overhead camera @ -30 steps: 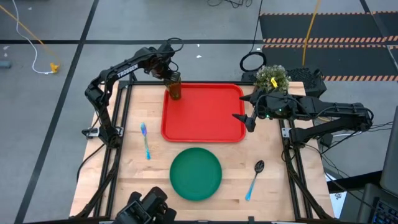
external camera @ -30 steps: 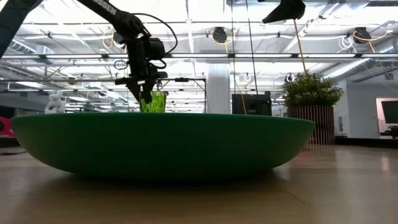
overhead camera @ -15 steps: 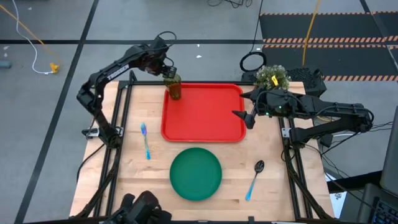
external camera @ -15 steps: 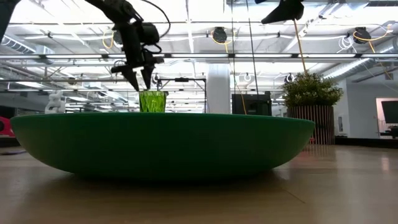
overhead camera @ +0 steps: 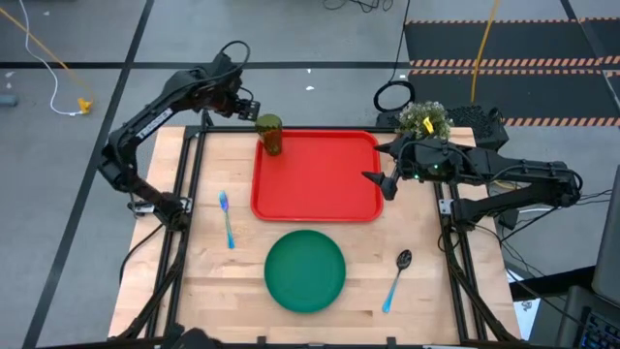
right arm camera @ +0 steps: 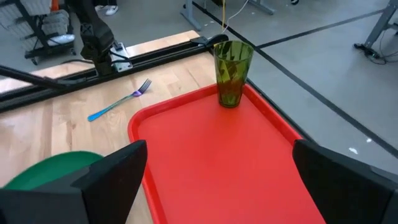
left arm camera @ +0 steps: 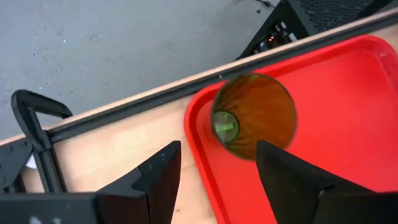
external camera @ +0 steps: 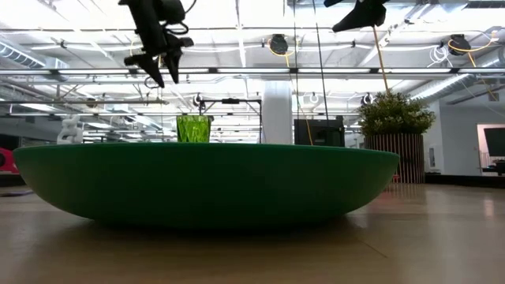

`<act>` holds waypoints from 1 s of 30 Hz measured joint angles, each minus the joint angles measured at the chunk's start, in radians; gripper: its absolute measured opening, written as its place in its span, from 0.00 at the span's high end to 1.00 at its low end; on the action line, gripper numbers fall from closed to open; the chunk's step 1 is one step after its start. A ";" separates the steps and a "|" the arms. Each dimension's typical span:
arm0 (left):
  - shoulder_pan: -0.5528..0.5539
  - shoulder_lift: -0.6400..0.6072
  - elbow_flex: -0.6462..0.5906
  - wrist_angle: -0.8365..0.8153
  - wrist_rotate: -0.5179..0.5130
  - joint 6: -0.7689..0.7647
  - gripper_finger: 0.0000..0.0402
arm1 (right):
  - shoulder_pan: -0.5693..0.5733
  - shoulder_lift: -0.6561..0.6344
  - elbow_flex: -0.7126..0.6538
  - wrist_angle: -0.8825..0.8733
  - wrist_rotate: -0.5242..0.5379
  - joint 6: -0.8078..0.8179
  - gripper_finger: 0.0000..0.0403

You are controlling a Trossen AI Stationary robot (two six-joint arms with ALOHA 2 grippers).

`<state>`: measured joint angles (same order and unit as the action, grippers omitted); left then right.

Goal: Pick and place plate/cup/fork/spoon on tray
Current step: Put the green plate on the orange serving tray to the bottom right of the green glass

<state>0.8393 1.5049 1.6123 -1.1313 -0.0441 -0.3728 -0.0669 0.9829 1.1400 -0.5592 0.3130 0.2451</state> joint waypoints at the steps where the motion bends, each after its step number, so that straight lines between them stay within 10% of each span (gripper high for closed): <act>1: -0.006 -0.013 0.000 -0.006 0.000 -0.003 0.48 | 0.000 0.000 0.000 -0.002 0.000 0.018 0.02; 14: -0.182 -0.158 0.000 -0.103 0.071 -0.181 0.48 | 0.003 0.000 0.000 -0.025 -0.026 0.356 0.02; 30: -0.880 -0.117 0.000 -0.103 -0.089 -0.807 0.48 | 0.071 -0.008 0.000 -0.196 -0.515 0.548 0.02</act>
<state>-0.0411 1.3881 1.6127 -1.2338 -0.1329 -1.1797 0.0037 0.9749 1.1404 -0.7550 -0.2022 0.7929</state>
